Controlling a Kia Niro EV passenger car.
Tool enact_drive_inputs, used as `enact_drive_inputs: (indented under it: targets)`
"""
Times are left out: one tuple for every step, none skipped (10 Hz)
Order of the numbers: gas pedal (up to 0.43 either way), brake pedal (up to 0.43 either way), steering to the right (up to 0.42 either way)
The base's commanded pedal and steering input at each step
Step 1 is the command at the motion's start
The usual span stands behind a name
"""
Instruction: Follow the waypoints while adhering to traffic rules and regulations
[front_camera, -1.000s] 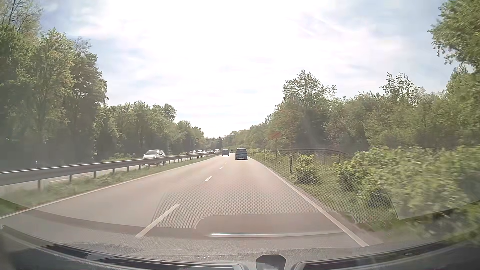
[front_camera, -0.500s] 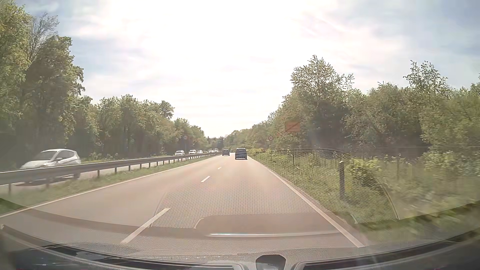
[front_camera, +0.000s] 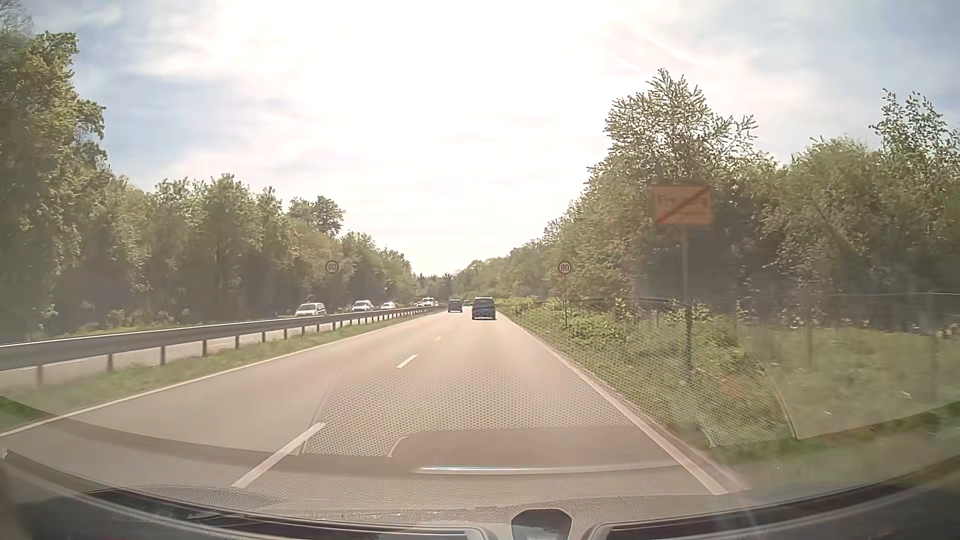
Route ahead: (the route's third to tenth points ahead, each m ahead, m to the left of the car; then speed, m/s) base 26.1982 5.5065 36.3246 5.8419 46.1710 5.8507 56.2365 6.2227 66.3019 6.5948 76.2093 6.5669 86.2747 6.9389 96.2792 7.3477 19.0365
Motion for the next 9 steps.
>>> enact_drive_inputs:
  targets:
    - [0.15,0.0,-0.006]
    - [0.15,0.0,-0.006]
    - [0.15,0.0,-0.006]
    - [0.15,0.0,-0.006]
    - [0.15,0.0,-0.006]
    - [0.15,0.0,-0.006]
    - [0.15,0.0,-0.007]
    - [0.15,0.0,-0.006]
    - [0.15,0.0,-0.006]
